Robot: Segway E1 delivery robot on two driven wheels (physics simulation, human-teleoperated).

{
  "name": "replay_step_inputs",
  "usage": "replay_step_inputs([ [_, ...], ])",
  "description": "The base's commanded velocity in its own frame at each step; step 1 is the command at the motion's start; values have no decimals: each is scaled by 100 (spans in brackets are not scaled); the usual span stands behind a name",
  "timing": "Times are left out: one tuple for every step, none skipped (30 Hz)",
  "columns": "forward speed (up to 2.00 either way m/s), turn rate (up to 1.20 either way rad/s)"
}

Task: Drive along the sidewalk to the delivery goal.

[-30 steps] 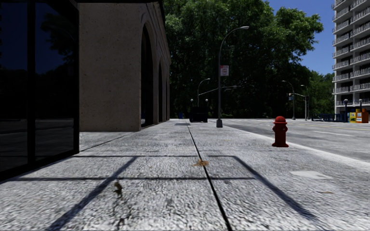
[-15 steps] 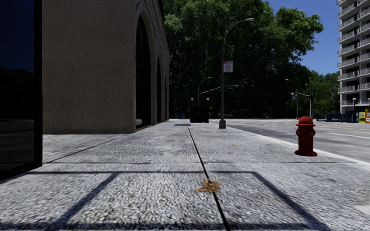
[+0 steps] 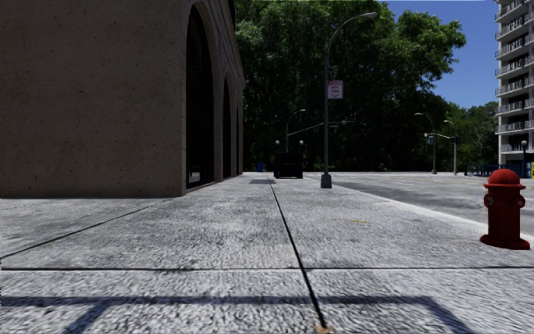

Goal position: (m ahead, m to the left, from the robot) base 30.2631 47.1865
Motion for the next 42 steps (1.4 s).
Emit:
replay_step_inputs([
  [200, 0],
  [200, 0],
  [200, 0],
  [200, 0],
  [200, 0],
  [200, 0],
  [200, 0],
  [200, 0],
  [200, 0],
  [200, 0],
  [200, 0],
  [200, 0],
  [200, 0],
  [200, 0],
  [200, 0],
  [200, 0],
  [200, 0],
  [200, 0],
  [200, 0],
  [200, 0],
  [200, 0],
  [200, 0],
  [200, 0],
  [200, 0],
  [200, 0],
  [200, 0],
  [200, 0],
  [200, 0],
  [200, 0],
  [200, 0],
  [200, 0],
  [200, 0],
  [200, 0],
  [200, 0],
  [200, 0],
  [200, 0],
  [200, 0],
  [200, 0],
  [200, 0],
  [200, 0],
  [200, 0],
  [200, 0],
])
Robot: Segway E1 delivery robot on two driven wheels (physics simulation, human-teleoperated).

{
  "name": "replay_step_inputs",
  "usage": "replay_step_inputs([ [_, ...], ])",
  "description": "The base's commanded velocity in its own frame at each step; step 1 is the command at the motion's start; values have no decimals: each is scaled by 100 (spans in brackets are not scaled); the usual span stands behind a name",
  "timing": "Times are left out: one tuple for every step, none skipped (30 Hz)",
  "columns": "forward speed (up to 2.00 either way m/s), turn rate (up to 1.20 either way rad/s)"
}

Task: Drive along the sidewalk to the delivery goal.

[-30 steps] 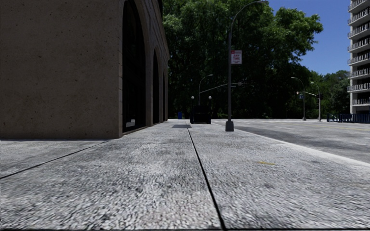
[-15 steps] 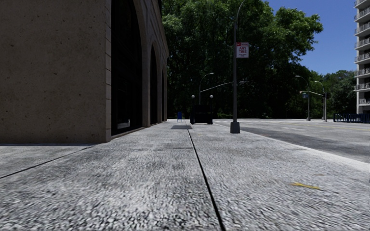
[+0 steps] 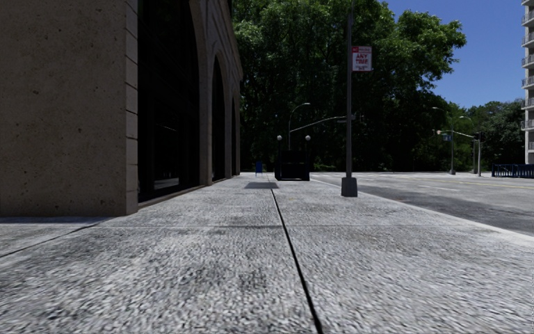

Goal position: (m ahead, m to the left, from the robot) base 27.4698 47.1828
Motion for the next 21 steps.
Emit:
replay_step_inputs([
  [200, 0],
  [200, 0],
  [200, 0],
  [200, 0],
  [200, 0],
  [200, 0],
  [200, 0],
  [200, 0],
  [200, 0],
  [200, 0],
  [200, 0],
  [200, 0],
  [200, 0],
  [200, 0],
  [200, 0],
  [200, 0],
  [200, 0],
  [200, 0],
  [200, 0],
  [200, 0],
  [200, 0],
])
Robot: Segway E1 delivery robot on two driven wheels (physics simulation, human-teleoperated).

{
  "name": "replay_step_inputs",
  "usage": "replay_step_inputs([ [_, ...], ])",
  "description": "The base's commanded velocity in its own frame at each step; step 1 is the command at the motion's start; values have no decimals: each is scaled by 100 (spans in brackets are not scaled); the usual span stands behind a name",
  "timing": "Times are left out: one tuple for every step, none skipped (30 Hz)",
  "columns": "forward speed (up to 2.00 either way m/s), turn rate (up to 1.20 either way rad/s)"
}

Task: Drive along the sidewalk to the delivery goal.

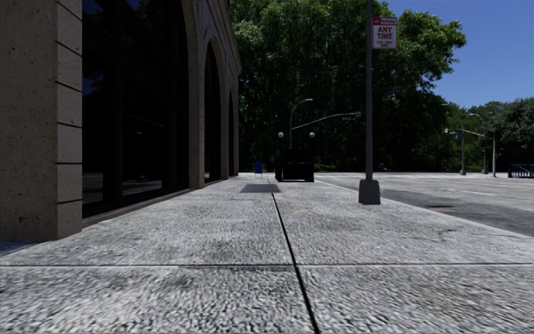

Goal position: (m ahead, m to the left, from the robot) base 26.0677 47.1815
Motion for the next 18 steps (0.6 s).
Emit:
replay_step_inputs([
  [200, 0],
  [200, 0],
  [200, 0],
  [200, 0],
  [200, 0],
  [200, 0],
  [200, 0],
  [200, 0],
  [200, 0],
  [200, 0],
  [200, 0],
  [200, 0],
  [200, 0],
  [200, 0],
  [200, 0],
  [200, 0],
  [200, 0],
  [200, 0],
])
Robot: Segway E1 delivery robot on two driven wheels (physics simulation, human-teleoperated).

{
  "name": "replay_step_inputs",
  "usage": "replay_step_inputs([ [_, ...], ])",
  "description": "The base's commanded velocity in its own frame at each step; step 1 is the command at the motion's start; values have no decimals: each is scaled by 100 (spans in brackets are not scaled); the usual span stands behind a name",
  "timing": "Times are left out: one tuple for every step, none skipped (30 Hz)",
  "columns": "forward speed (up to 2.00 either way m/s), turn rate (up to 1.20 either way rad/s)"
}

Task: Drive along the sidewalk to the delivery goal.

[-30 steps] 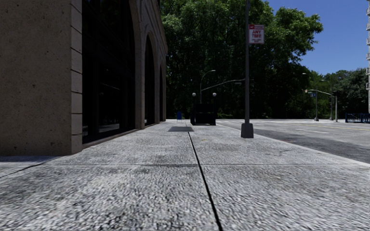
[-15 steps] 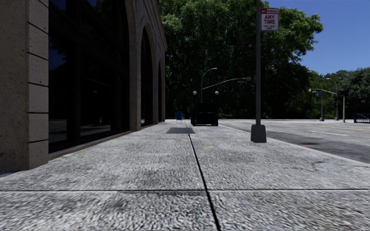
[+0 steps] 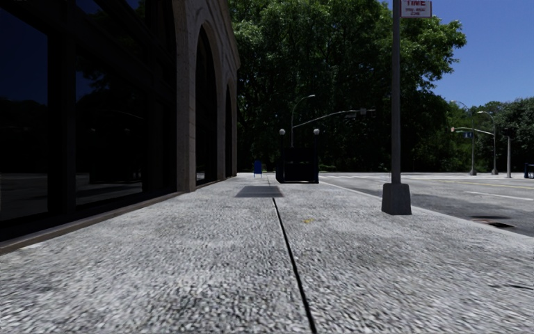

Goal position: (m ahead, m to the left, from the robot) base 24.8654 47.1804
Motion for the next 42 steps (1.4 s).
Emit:
replay_step_inputs([
  [200, 0],
  [200, 0],
  [200, 0],
  [200, 0],
  [200, 0],
  [200, 0],
  [200, 0],
  [200, 0],
  [200, 0],
  [200, 0],
  [200, 0],
  [200, 0],
  [200, 0],
  [200, 0],
  [200, 0],
  [200, 0],
  [200, 0],
  [200, 0],
  [200, 0],
  [200, 0],
  [200, 0],
  [200, 0],
  [200, 0],
  [200, 0],
  [200, 0],
  [200, 0],
  [200, 0],
  [200, 0],
  [200, 0],
  [200, 0],
  [200, 0],
  [200, 0],
  [200, 0],
  [200, 0],
  [200, 0],
  [200, 0],
  [200, 0],
  [200, 0],
  [200, 0],
  [200, 0],
  [200, 0],
  [200, 0],
])
